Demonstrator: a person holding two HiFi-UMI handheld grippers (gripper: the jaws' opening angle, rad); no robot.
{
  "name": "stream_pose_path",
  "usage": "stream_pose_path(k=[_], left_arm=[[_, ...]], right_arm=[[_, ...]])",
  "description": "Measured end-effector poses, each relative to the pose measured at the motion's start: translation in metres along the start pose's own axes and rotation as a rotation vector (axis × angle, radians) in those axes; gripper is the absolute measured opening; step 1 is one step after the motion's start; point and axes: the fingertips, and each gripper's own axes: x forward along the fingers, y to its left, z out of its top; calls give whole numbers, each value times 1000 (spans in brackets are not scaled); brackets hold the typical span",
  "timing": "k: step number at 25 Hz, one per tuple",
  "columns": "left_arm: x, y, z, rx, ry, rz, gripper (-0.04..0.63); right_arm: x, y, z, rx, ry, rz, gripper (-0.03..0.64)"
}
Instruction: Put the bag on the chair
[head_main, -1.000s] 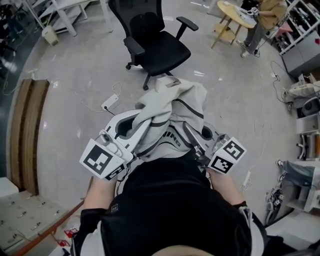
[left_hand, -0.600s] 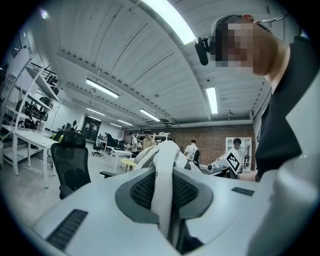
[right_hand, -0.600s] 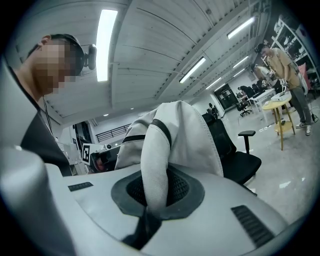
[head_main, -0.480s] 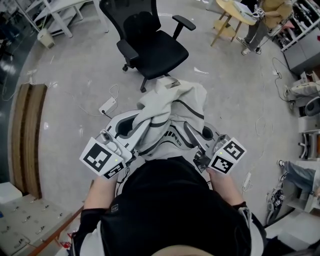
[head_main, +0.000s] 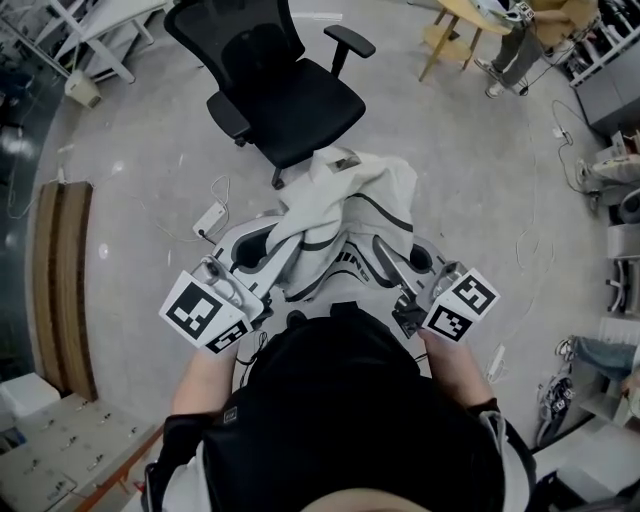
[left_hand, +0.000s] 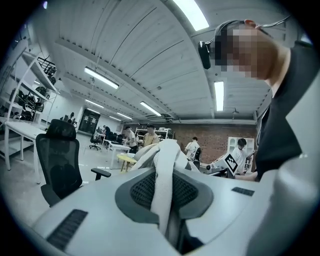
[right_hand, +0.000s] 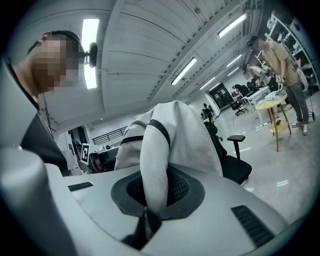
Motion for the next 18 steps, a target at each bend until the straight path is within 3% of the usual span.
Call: stream_pose_path(k=[11, 18], left_arm=[[108, -15, 13, 31, 13, -20, 55], [145, 2, 1, -3, 18, -29, 55]], right_arm=[[-51, -81, 56, -13, -53, -7, 34], [-52, -120, 64, 7, -34, -41, 34]])
